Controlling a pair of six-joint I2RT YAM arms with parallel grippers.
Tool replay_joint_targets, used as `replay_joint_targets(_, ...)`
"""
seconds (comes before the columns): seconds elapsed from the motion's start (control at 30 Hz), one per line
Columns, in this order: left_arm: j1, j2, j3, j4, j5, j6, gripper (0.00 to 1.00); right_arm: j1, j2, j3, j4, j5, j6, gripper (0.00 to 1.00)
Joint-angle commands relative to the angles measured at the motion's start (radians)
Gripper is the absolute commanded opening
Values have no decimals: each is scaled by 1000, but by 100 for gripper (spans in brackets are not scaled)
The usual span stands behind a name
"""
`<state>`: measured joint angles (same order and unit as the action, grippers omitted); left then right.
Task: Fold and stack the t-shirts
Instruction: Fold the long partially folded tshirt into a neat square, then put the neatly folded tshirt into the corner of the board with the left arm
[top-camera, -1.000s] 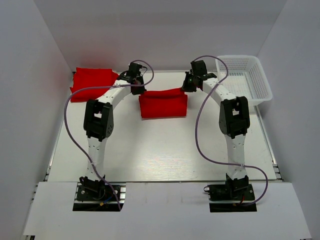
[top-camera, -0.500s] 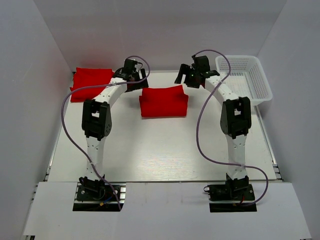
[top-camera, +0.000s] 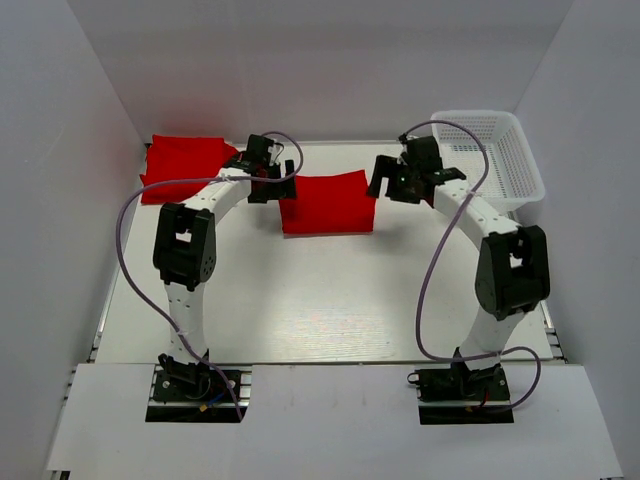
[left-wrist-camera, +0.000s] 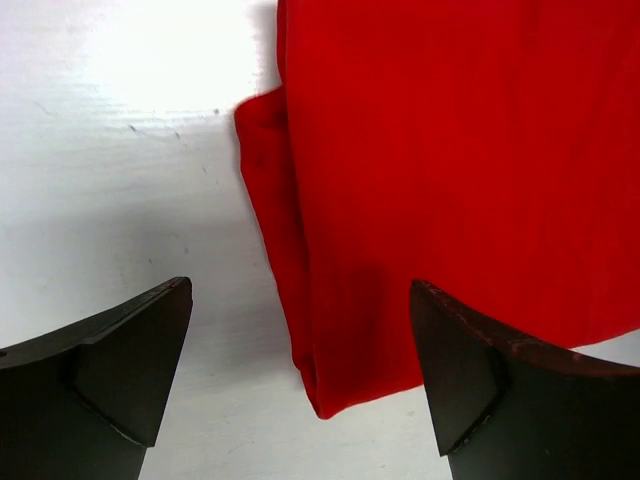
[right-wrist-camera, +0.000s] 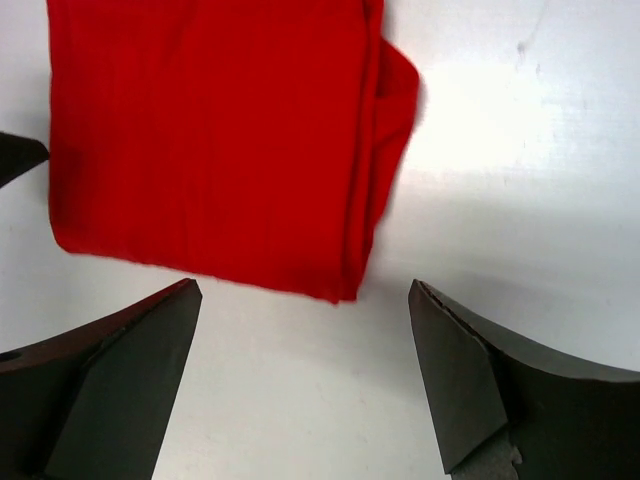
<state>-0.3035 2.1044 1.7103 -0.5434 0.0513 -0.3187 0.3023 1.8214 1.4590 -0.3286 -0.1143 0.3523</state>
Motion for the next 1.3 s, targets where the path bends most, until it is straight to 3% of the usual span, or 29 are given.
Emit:
replay_joint_targets(0.0, -5, -63, -21, 42, 36, 6, 100, 1, -135, -87, 16, 19, -33, 90)
replay_joint_targets(0.23, -5, 34, -21, 51, -8, -26, 100, -2, -298, -204, 13, 41, -27, 90)
replay_joint_targets(0.63, -36, 161, 29, -3, -142, -5, 100, -3, -382, -276, 7, 77, -26, 90)
replay_joint_targets(0.83, -55, 204, 29, -12, -151, 4, 91, -3, -395, -299, 11, 94, -15, 90)
replay_joint_targets(1.07, -75, 213, -8, 34, -70, 4, 63, -5, -415, -319, 14, 110, -13, 90)
replay_joint_targets(1.17, -75, 213, -32, 56, -24, 13, 42, -5, -427, -324, 8, 148, -13, 90)
replay_joint_targets(1.2, -75, 213, -32, 71, -7, 26, 21, -3, -433, -327, 10, 150, -12, 90)
replay_joint_targets(1.23, -75, 204, -32, 82, 21, 35, 6, -6, -436, -328, 8, 159, -13, 90)
replay_joint_targets(1.27, -75, 194, -41, 91, 39, 35, 0, -6, -442, -328, 8, 163, -13, 90)
